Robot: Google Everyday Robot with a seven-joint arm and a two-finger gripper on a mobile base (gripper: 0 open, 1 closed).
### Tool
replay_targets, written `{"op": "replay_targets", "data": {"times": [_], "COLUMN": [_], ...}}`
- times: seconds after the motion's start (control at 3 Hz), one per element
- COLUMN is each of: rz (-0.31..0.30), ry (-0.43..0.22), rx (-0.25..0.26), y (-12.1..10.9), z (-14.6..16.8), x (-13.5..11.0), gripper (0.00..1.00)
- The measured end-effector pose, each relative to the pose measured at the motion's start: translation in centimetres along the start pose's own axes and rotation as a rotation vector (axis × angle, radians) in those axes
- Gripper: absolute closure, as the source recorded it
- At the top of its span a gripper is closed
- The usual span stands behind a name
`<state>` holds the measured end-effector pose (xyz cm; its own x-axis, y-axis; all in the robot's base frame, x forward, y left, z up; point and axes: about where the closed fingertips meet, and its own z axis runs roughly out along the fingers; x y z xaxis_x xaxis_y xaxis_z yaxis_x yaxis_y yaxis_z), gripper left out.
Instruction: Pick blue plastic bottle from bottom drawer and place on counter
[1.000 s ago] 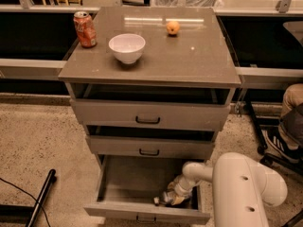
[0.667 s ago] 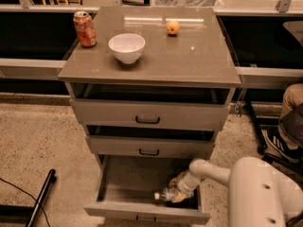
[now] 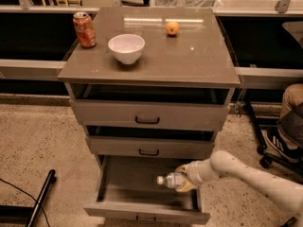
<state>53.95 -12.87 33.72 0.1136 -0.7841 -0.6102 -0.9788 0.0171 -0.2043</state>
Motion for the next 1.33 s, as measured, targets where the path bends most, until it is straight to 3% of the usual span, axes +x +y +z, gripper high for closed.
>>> {"op": "replay_targets", "data": {"times": [0.33, 0.67, 1.0, 1.33], "rz": [-0.051, -0.051, -0.096, -0.209], "ry": [-0.009, -0.009, -0.043, -0.084], "rx": [0.056, 0.055, 0.051, 0.053], "y": [-0.4, -0.4, -0.7, -0.4], "z": [-7.1, -7.1, -6.7, -9.1], "x": [-4.3, -4.3, -6.1, -11.2], "gripper": [1.00, 1.00, 1.00, 1.00]}}
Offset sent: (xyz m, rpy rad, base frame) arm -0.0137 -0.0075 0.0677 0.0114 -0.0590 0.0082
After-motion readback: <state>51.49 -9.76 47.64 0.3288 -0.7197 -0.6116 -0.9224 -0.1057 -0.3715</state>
